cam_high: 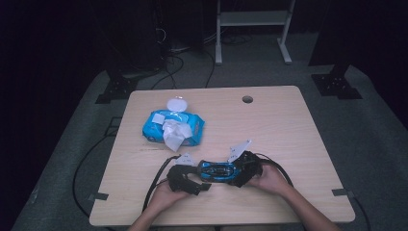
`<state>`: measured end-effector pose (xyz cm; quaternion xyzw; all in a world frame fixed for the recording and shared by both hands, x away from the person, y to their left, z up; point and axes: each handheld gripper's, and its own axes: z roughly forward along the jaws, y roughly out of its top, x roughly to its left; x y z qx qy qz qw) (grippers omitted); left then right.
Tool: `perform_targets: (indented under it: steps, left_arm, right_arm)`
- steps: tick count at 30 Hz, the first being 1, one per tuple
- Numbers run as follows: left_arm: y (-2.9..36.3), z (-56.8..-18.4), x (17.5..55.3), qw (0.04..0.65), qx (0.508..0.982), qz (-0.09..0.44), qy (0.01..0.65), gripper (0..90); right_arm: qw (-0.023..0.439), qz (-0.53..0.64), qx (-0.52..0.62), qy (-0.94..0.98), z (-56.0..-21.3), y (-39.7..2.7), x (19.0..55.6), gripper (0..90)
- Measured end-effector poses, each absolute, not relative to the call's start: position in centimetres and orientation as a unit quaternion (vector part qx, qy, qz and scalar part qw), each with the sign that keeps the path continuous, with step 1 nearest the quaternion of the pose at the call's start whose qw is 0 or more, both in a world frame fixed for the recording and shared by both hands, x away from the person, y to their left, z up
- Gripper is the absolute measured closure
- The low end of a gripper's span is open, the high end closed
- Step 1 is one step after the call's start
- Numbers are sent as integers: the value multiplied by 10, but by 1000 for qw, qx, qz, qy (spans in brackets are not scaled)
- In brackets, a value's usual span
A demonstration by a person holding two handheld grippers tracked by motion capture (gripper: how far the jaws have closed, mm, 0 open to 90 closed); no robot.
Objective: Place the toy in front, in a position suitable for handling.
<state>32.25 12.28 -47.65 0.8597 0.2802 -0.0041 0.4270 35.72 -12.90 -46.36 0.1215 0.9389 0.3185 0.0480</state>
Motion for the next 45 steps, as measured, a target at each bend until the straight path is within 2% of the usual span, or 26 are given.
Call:
perform_targets:
  steps: [7,10,15,19,24,31,36,40,43,44,45]
  left_arm:
    - [123,-475,321,430,860,1,275,159]
    - [126,-473,320,425,862,17,274,113]
    - [136,-470,319,433,857,33,277,99]
    - [147,-468,316,443,852,46,277,99]
    - [152,-467,315,450,848,42,278,96]
    - [154,-465,311,461,844,47,270,96]
    - [154,-463,309,464,845,53,260,96]
    - [154,-464,310,461,848,48,258,96]
    - [155,-464,310,461,848,49,257,96]
    - [155,-464,310,461,848,49,257,96]
    - [155,-463,311,462,848,50,256,96]
  right_arm:
    - [52,325,128,936,-461,-139,354,193]
    - [57,346,131,927,-454,-145,352,206]
    - [87,395,130,905,-424,-141,353,224]
    - [107,437,135,883,-397,-112,371,224]
    - [112,459,138,870,-386,-71,396,224]
    - [112,457,144,871,-385,-27,431,224]
    - [105,438,155,879,-399,1,454,229]
    - [99,416,173,887,-415,17,467,273]
    - [104,408,173,891,-421,22,471,360]
    - [104,408,173,891,-421,22,471,360]
    - [109,403,176,891,-424,24,471,450]
